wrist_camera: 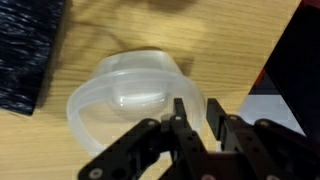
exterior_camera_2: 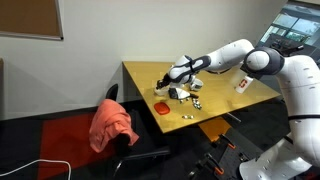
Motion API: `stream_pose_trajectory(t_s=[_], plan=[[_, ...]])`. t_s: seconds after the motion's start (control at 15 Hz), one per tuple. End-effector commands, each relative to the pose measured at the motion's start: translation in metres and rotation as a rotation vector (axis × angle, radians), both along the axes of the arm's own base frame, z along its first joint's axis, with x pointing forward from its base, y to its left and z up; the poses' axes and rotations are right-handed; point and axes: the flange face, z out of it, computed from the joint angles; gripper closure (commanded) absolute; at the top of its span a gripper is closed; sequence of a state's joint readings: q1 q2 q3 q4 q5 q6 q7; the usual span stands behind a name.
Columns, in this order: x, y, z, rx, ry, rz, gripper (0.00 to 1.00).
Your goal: Take the orange lid from the clear bowl and put it on the table then pour out the contents from bowl onto the table then put the bowl on the table and put the lid on the bowl
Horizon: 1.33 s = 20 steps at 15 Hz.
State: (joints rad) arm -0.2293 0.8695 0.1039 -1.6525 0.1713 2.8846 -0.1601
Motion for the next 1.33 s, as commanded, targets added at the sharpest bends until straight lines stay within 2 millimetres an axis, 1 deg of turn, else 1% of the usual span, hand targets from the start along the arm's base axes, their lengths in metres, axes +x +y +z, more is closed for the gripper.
stream_pose_trajectory(t_s=[0.0, 0.2, 0.33, 0.53, 0.8, 0.87, 1.13, 1.2, 1.27], plan=[[0.002, 0.008, 0.008, 0.004, 0.005, 0.02, 0.38], [-0.006, 0.019, 0.022, 0.023, -0.013, 0.04, 0.14], [-0.014, 0.028, 0.037, 0.026, -0.032, 0.053, 0.0], [-0.031, 0.04, 0.059, 0.028, -0.048, 0.071, 0.0], [-0.068, 0.052, 0.077, 0.057, 0.032, 0.068, 0.0], [-0.077, 0.054, 0.08, 0.061, 0.053, 0.063, 0.0], [-0.113, 0.048, 0.087, 0.066, 0.107, 0.04, 0.0], [-0.087, 0.051, 0.074, 0.055, 0.07, 0.047, 0.0], [-0.095, 0.05, 0.075, 0.056, 0.081, 0.042, 0.0]])
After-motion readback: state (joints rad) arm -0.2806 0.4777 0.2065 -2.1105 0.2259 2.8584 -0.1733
